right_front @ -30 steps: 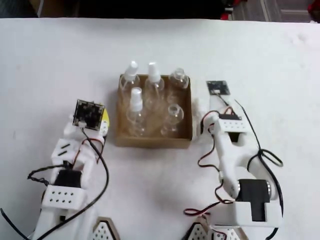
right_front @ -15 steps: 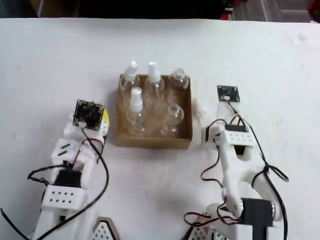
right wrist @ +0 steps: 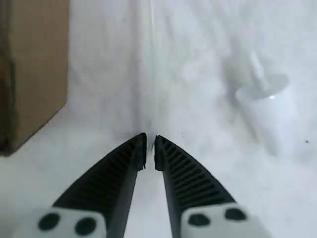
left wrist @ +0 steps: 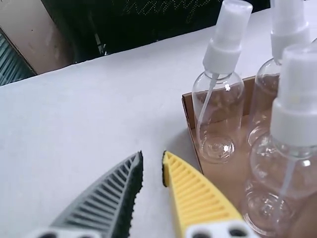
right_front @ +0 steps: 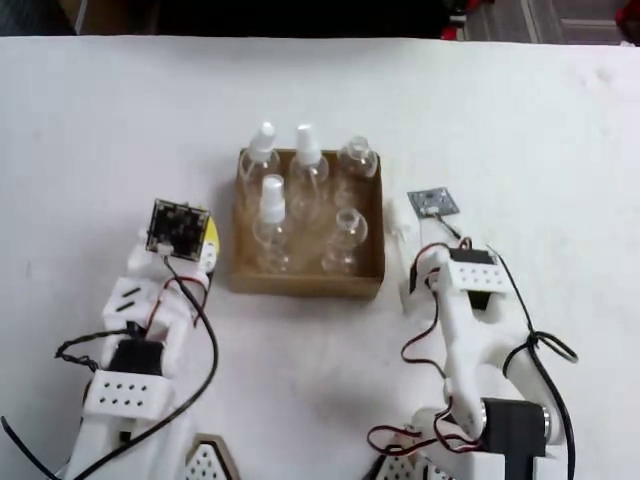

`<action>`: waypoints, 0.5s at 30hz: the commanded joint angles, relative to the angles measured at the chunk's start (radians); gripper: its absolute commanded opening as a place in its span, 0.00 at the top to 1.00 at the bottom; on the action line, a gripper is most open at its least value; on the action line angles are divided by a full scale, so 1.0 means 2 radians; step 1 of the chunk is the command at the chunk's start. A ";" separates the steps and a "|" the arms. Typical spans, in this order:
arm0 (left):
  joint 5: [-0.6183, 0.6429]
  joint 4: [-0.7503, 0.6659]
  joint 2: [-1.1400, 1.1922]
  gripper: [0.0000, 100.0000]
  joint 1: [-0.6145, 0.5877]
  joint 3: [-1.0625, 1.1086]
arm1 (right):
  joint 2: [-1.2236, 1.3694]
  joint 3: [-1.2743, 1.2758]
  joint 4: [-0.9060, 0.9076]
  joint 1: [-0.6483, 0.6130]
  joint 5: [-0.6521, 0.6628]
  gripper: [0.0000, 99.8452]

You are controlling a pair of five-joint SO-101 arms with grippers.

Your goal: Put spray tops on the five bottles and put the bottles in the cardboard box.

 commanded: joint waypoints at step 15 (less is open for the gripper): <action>0.000 -0.015 0.001 0.93 0.003 -0.003 | -0.010 -0.240 0.149 0.010 0.070 0.66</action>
